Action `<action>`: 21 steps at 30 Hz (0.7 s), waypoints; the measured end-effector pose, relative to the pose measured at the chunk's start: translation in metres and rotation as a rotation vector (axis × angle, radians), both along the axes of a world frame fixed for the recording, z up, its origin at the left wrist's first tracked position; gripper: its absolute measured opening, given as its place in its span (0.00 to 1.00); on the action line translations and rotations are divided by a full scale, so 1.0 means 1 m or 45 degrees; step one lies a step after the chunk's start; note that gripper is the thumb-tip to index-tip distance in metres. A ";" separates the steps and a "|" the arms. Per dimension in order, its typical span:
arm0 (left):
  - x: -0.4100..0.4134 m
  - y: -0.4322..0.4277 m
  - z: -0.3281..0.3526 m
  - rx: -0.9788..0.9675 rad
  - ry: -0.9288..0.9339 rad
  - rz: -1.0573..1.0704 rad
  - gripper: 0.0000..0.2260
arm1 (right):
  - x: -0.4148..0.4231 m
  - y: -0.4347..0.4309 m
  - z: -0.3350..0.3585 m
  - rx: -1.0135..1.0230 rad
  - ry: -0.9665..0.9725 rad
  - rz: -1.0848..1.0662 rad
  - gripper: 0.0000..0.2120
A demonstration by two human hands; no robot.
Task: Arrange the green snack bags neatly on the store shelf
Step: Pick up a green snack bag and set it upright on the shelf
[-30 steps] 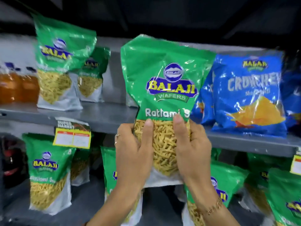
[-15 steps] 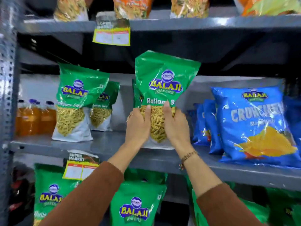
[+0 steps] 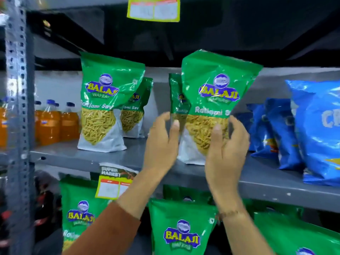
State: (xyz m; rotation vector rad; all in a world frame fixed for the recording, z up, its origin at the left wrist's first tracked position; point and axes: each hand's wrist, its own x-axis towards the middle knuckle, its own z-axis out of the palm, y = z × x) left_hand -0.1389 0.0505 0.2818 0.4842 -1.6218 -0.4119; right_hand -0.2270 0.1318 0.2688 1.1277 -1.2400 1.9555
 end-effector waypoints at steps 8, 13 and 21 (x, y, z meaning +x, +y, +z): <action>0.137 -0.079 -0.171 -0.306 0.715 0.438 0.15 | 0.134 -0.069 -0.206 0.465 0.155 0.662 0.12; 0.194 -0.142 -0.289 0.700 0.303 0.329 0.40 | 0.181 -0.140 -0.274 0.962 -0.496 0.698 0.35; 0.223 -0.152 -0.319 1.031 -0.251 -0.050 0.23 | 0.208 -0.177 -0.298 0.990 -0.556 0.779 0.25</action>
